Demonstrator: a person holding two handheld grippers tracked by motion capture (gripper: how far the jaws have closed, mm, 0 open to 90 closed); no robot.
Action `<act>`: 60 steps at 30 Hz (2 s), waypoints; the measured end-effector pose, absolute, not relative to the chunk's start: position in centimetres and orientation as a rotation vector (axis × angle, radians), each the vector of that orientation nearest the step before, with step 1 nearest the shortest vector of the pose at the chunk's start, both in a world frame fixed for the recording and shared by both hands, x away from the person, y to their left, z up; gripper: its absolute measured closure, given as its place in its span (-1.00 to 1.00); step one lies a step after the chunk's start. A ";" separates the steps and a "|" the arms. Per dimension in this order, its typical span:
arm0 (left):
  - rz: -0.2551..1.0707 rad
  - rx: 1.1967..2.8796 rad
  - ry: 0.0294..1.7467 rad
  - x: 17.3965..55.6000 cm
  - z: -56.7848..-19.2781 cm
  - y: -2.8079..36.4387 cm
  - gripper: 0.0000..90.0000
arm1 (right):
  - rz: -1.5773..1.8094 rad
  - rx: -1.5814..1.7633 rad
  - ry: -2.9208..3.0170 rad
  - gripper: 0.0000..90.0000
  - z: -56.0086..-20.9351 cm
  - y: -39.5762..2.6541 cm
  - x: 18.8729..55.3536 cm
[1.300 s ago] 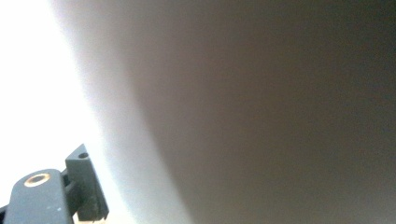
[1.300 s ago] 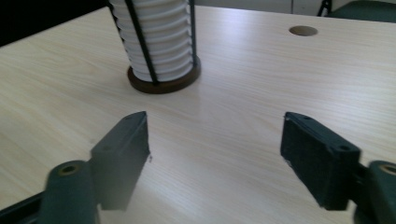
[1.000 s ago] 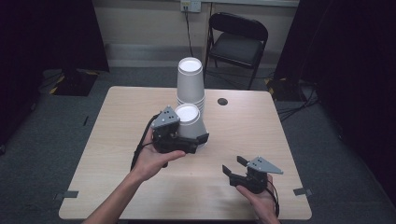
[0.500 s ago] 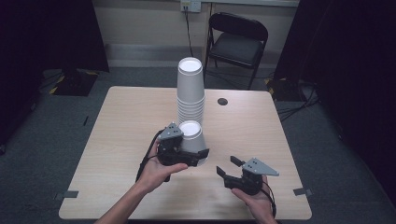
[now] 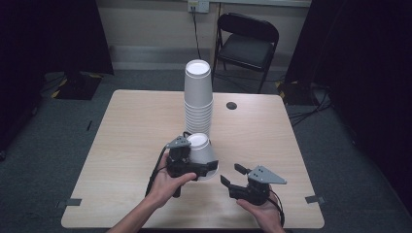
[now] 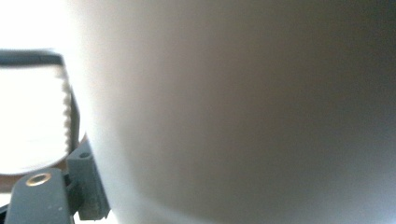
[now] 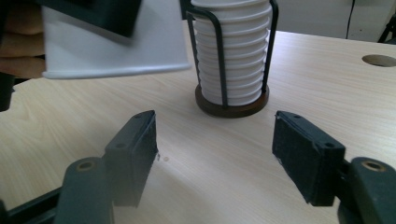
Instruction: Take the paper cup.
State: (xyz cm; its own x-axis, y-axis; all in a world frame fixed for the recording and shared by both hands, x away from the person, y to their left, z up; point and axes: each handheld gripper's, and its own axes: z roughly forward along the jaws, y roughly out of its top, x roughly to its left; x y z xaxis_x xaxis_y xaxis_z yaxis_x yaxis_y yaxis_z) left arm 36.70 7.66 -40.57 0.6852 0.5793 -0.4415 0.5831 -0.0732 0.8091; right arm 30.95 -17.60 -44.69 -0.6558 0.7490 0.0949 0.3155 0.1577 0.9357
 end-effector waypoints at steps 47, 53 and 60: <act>-0.459 1.540 1.200 37.1 -43.1 7.0 -0.72 | 1.536 0.714 1.941 0.42 -44.8 -15.5 29.8; -0.490 1.537 1.202 37.0 -43.3 6.8 -0.72 | 1.552 0.732 1.941 0.42 -44.9 -15.5 30.0; -0.569 1.515 1.200 36.5 -43.5 5.9 -0.72 | 1.580 0.753 1.924 0.42 -44.9 -15.6 30.3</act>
